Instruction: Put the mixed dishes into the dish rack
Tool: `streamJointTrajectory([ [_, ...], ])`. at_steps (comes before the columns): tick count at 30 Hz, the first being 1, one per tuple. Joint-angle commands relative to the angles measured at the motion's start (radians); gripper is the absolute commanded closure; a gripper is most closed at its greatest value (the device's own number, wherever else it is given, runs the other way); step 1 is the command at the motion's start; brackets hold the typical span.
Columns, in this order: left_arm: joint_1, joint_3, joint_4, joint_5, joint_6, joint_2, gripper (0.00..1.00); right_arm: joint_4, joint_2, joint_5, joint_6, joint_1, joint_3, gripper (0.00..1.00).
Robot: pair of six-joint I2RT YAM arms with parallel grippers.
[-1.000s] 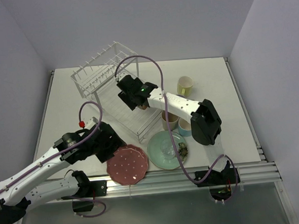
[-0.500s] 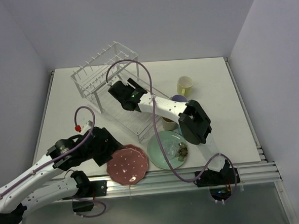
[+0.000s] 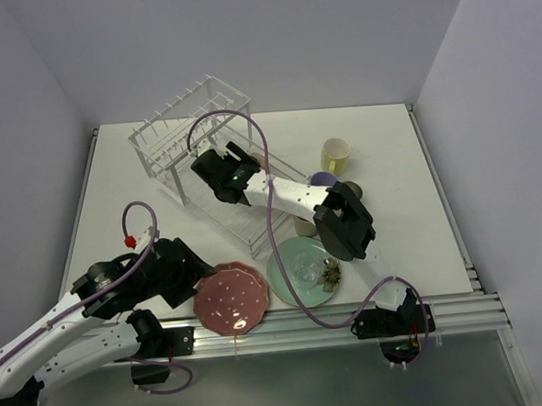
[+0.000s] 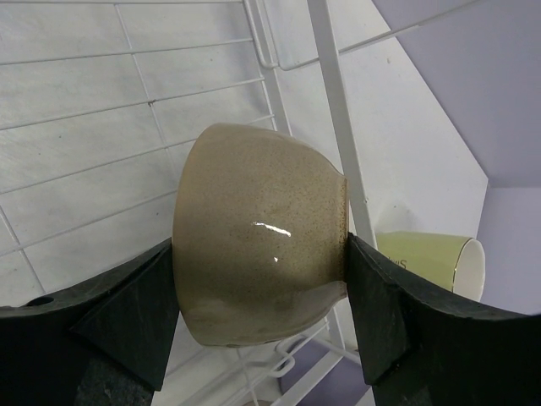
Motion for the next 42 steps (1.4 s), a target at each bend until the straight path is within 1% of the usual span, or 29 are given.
streamJointTrajectory([
  [1,-0.003,0.002,-0.03,-0.025,-0.02,-0.014,0.24,-0.009,0.031,-0.033,0.04,0.012,0.043,0.87],
  [2,-0.003,0.005,-0.033,-0.027,-0.021,-0.014,0.24,-0.017,0.034,-0.04,0.048,0.014,0.046,0.83],
  [3,-0.003,0.006,-0.033,-0.027,-0.02,-0.01,0.24,-0.024,0.038,-0.051,0.063,0.012,0.05,0.72],
  [5,-0.003,0.013,-0.038,-0.025,-0.014,0.004,0.24,-0.043,0.043,-0.065,0.073,0.014,0.054,0.61],
  [8,-0.003,0.016,-0.036,-0.019,-0.004,0.016,0.23,-0.057,0.049,-0.083,0.082,0.015,0.046,0.53],
  [9,-0.003,0.016,-0.035,-0.018,-0.004,0.022,0.23,-0.061,0.051,-0.085,0.088,0.015,0.043,0.46],
  [11,-0.003,0.013,-0.035,-0.012,-0.004,0.027,0.22,-0.054,0.045,-0.099,0.089,0.014,0.02,0.36],
  [13,-0.003,0.01,-0.03,-0.004,-0.001,0.036,0.21,-0.04,0.037,-0.113,0.091,0.014,-0.001,0.32],
  [14,-0.003,0.003,-0.03,-0.001,-0.001,0.041,0.2,-0.037,0.032,-0.129,0.093,0.014,-0.008,0.28],
  [19,-0.003,-0.001,-0.021,0.014,0.002,0.046,0.2,-0.038,0.031,-0.172,0.096,0.015,-0.012,0.23],
  [23,-0.003,0.013,-0.039,0.007,0.005,0.042,0.19,-0.043,0.04,-0.182,0.094,0.018,-0.009,0.16],
  [30,-0.003,0.005,-0.063,0.005,-0.003,0.026,0.16,-0.032,0.029,-0.186,0.097,0.028,-0.049,0.13],
  [34,-0.003,-0.003,-0.053,0.013,0.0,0.032,0.15,-0.009,0.003,-0.243,0.096,0.032,-0.086,0.11],
  [37,-0.003,-0.001,-0.055,0.013,0.003,0.041,0.15,-0.015,-0.009,-0.258,0.097,0.037,-0.098,0.11],
  [40,-0.003,0.003,-0.055,0.013,0.005,0.052,0.15,-0.002,-0.037,-0.257,0.115,0.04,-0.118,0.09],
  [42,-0.003,0.009,-0.059,0.008,0.005,0.058,0.15,0.0,-0.069,-0.229,0.154,0.04,-0.132,0.09],
])
